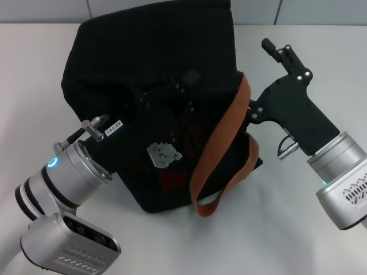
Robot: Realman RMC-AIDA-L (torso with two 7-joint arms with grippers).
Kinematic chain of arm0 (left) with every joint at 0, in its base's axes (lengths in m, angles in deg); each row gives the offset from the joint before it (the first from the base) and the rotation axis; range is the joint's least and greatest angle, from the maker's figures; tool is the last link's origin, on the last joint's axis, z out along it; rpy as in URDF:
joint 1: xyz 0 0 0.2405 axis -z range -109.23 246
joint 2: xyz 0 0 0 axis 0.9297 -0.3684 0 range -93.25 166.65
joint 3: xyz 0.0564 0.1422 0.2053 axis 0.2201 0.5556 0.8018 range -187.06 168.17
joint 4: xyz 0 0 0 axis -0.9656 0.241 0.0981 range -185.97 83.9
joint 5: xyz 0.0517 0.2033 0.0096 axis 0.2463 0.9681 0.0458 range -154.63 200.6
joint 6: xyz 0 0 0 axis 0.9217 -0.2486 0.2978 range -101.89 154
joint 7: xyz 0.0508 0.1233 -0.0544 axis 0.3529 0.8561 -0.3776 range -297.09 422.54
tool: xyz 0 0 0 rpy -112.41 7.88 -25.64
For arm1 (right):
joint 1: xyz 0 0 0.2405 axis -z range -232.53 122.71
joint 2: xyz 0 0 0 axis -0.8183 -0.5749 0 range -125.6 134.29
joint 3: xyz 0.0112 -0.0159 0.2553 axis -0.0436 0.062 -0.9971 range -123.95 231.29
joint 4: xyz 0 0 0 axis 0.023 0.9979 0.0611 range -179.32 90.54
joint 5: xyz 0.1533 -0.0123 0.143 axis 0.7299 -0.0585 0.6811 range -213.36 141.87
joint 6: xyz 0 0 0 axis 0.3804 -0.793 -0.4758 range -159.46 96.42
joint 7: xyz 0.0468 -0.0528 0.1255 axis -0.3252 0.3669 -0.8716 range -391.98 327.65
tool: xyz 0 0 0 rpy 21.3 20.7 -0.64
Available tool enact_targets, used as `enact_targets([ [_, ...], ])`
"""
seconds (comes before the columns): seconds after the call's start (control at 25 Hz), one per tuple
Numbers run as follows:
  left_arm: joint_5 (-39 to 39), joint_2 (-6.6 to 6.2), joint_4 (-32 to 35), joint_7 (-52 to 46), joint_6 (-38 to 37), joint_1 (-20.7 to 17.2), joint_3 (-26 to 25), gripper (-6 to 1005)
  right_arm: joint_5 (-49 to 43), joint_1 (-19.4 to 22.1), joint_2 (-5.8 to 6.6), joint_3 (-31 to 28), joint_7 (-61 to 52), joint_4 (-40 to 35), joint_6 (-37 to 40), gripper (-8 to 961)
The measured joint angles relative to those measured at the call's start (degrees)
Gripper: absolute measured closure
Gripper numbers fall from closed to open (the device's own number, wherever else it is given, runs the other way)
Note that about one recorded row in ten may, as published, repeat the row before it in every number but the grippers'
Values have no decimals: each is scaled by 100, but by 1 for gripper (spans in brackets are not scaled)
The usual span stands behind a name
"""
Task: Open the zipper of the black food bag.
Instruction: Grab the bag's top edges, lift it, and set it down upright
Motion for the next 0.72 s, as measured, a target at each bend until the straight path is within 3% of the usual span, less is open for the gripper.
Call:
enact_targets([
  [0.4, 31, 0, 0, 0, -2, -2, -14, 901, -29, -33, 0, 28, 272, 39, -32, 232],
  [0.72, 38, 0, 0, 0, -3, -2, -13, 901, -32, -80, 0, 42, 663, 128, -199, 545],
])
